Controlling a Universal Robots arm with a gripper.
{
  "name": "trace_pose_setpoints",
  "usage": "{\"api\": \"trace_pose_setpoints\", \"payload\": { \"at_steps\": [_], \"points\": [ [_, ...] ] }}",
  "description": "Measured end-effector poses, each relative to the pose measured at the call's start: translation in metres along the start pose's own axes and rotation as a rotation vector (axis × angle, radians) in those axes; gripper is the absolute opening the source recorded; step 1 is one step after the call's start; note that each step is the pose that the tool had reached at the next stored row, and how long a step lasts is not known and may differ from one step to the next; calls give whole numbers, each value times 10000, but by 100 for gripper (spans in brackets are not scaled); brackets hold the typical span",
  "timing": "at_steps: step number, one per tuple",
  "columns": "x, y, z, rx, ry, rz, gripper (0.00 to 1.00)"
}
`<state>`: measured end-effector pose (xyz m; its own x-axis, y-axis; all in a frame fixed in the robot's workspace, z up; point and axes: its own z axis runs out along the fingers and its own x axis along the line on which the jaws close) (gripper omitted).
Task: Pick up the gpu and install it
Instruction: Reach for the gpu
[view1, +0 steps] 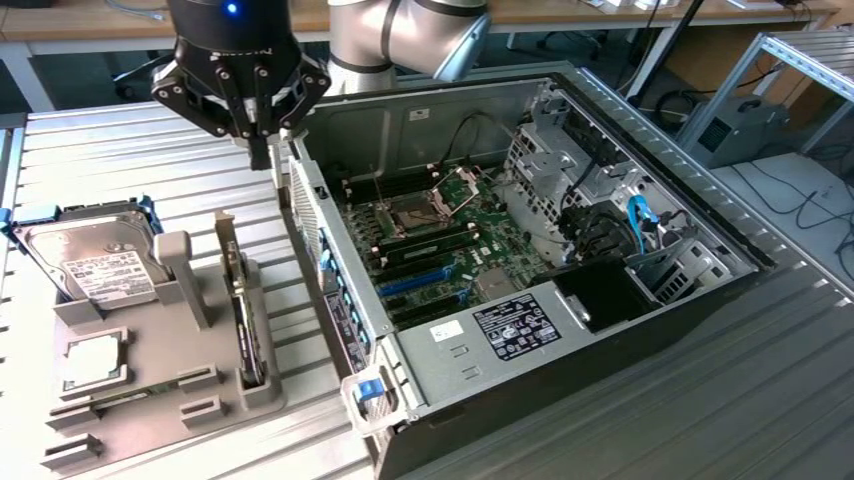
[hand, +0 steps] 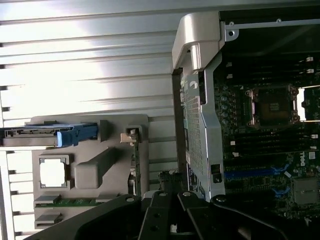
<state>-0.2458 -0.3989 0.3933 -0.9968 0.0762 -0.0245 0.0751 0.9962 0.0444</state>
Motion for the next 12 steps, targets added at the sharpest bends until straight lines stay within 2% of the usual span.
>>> {"api": "trace_pose_setpoints", "payload": {
  "at_steps": [12],
  "points": [
    [77,-6,-2,0,0,-1,11]
  ]
}}
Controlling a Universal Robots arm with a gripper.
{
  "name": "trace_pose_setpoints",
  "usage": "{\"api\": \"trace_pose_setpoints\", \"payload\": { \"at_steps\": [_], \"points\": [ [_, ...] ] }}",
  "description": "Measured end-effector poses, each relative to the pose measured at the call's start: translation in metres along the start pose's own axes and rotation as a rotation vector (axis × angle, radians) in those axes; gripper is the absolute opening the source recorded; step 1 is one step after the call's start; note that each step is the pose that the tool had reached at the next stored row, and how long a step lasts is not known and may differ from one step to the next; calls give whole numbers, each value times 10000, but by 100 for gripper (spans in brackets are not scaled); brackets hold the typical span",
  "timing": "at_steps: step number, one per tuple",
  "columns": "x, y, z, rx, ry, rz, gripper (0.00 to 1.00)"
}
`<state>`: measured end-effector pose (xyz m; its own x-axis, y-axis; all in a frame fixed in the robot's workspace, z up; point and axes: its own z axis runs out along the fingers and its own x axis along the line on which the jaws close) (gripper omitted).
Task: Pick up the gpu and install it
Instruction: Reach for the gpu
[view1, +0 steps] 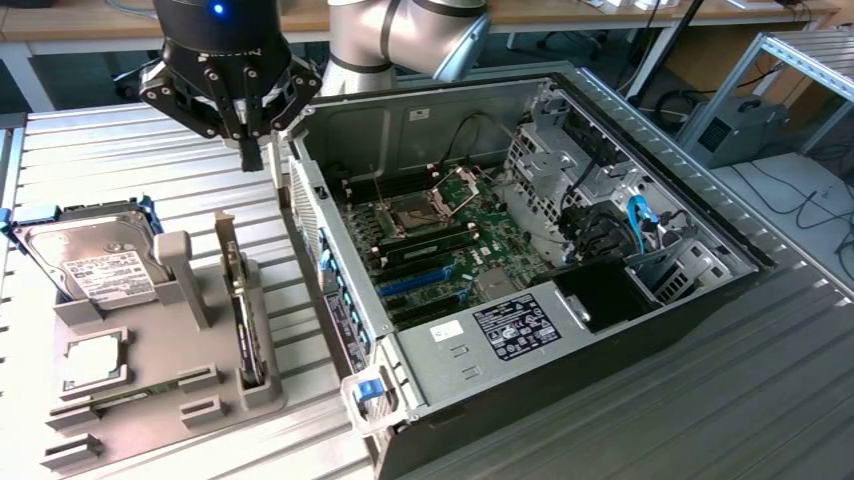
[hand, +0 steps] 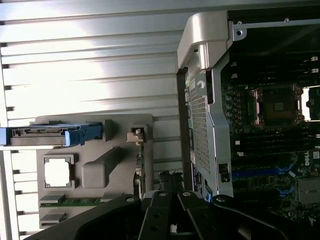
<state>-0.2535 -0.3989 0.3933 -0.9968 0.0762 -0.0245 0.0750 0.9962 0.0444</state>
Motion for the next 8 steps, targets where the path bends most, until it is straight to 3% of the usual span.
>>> {"api": "trace_pose_setpoints", "payload": {
  "at_steps": [8],
  "points": [
    [50,-4,-2,1,0,0,11]
  ]
}}
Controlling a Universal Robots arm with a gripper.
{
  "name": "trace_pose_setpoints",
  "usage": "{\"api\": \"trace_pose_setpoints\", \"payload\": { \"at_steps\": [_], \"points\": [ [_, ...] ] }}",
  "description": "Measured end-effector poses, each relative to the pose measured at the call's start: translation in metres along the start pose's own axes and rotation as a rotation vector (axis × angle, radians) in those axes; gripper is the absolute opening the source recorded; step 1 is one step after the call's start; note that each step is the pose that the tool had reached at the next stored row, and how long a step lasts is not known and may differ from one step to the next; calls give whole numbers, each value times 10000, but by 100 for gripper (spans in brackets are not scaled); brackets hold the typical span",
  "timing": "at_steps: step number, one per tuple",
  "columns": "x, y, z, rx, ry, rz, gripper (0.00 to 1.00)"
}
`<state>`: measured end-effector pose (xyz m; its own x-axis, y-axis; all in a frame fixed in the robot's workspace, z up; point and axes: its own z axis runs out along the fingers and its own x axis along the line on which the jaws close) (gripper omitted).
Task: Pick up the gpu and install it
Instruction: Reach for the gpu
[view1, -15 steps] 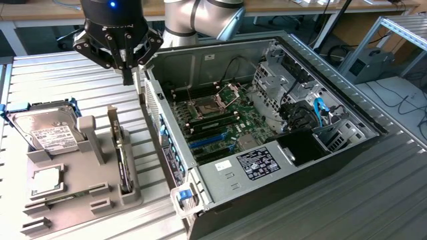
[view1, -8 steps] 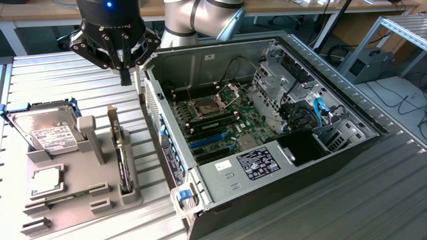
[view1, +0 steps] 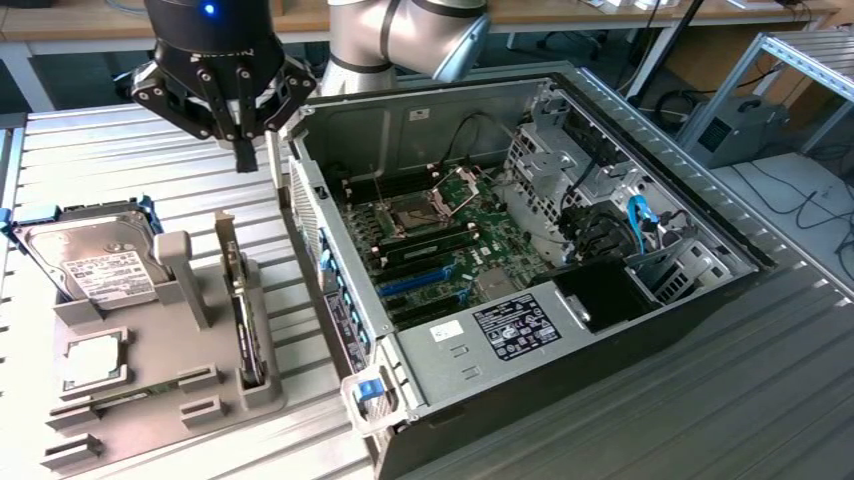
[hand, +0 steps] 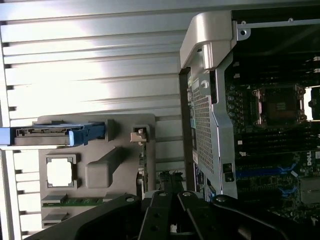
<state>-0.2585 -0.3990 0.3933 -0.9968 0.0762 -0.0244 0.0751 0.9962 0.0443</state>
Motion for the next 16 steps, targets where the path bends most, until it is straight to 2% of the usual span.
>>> {"api": "trace_pose_setpoints", "payload": {
  "at_steps": [16],
  "points": [
    [202,-15,-5,-1,0,0,11]
  ]
}}
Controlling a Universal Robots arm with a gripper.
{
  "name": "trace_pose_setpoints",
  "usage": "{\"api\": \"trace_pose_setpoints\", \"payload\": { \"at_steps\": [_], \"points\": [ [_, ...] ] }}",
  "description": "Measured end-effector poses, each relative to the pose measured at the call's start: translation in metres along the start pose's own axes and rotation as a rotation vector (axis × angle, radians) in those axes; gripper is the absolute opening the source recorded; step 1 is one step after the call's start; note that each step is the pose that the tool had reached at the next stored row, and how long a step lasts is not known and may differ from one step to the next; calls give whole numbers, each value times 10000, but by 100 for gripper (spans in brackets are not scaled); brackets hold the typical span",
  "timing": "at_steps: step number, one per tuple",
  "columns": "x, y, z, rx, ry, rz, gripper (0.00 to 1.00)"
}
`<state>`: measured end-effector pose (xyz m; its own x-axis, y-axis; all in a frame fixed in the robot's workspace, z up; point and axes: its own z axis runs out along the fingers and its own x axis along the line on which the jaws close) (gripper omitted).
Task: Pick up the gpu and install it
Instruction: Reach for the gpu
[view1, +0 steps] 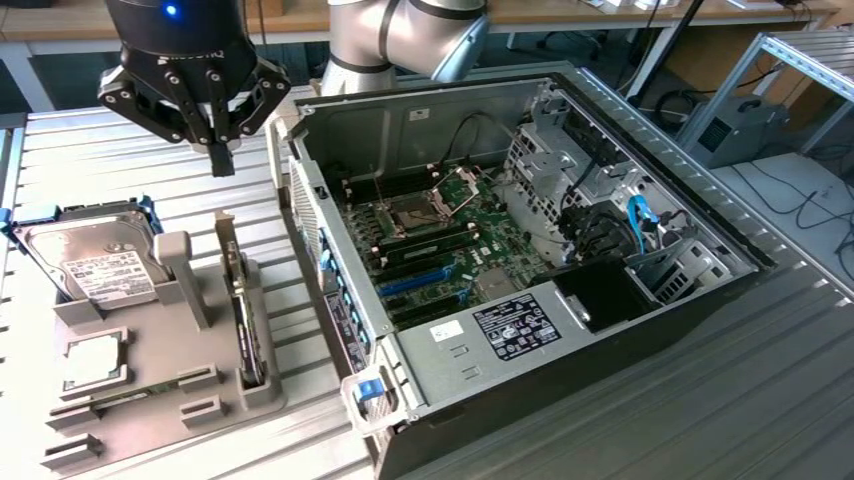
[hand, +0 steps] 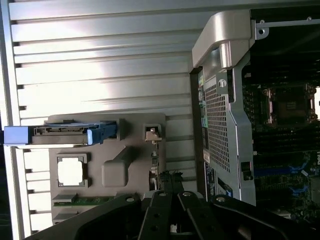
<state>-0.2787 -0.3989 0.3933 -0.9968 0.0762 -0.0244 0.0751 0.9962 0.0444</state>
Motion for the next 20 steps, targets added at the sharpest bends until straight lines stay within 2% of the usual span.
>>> {"api": "trace_pose_setpoints", "payload": {
  "at_steps": [8,20],
  "points": [
    [8,-4,0,0,0,1,11],
    [2,-70,-3,0,0,0,11]
  ]
}}
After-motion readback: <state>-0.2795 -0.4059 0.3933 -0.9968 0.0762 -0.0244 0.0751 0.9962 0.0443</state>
